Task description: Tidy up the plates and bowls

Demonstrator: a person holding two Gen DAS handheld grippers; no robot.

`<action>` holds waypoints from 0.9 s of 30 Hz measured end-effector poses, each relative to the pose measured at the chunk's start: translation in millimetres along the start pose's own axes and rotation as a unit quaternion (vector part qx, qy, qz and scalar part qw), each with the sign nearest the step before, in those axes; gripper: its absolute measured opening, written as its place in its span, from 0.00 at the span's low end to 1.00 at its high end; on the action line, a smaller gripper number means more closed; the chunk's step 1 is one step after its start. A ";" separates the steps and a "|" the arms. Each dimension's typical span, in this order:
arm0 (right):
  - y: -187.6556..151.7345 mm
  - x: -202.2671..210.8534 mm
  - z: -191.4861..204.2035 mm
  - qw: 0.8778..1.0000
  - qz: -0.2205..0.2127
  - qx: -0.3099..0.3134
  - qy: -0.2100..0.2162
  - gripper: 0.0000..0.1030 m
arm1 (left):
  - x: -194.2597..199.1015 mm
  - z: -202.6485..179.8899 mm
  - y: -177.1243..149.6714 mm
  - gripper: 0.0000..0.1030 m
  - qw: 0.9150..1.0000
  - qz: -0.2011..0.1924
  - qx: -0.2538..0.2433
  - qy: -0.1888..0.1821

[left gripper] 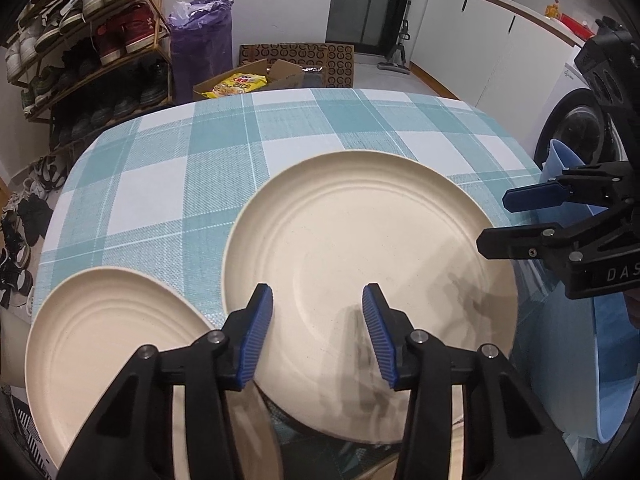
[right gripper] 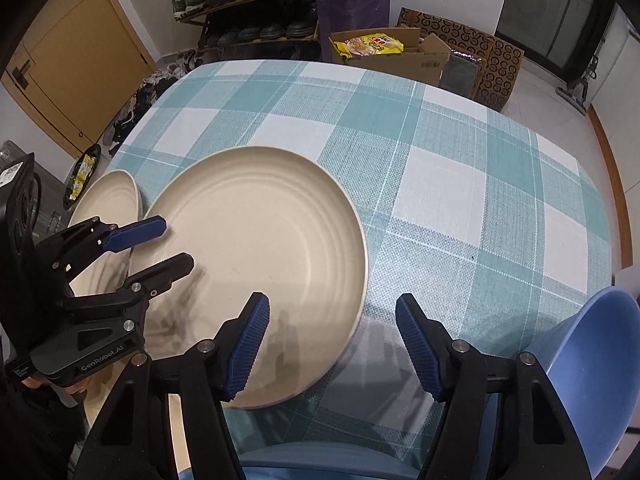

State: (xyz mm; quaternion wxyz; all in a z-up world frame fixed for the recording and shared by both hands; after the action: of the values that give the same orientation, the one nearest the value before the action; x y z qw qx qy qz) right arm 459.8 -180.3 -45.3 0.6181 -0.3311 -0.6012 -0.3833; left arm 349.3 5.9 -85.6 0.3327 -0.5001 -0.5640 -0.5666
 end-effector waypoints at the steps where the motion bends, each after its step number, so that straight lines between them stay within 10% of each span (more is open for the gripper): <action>1: -0.4 -0.8 -0.5 1.000 0.001 0.000 0.000 0.65 | -0.7 -1.6 -0.4 0.45 1.000 0.002 -0.002 0.000; 27: -0.5 -23.5 -6.5 0.999 0.031 0.005 -0.030 0.59 | 11.3 12.4 3.5 0.44 0.999 -0.029 0.017 0.016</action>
State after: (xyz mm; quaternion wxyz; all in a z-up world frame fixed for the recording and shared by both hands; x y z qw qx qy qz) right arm 462.9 -184.4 -69.2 0.6131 -0.3573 -0.6110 -0.3509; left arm 351.8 19.5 -75.6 0.3337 -0.4685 -0.5826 -0.5742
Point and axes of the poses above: each gripper's, at about its wrist camera, not at the fingertips, and x roughly against the way its jaws point, z to its left, y to its top, the point moved 3 cm from there along -x, roughly the way its jaws point, and after that the axes turned 15 degrees about z, right-handed, at the moved point
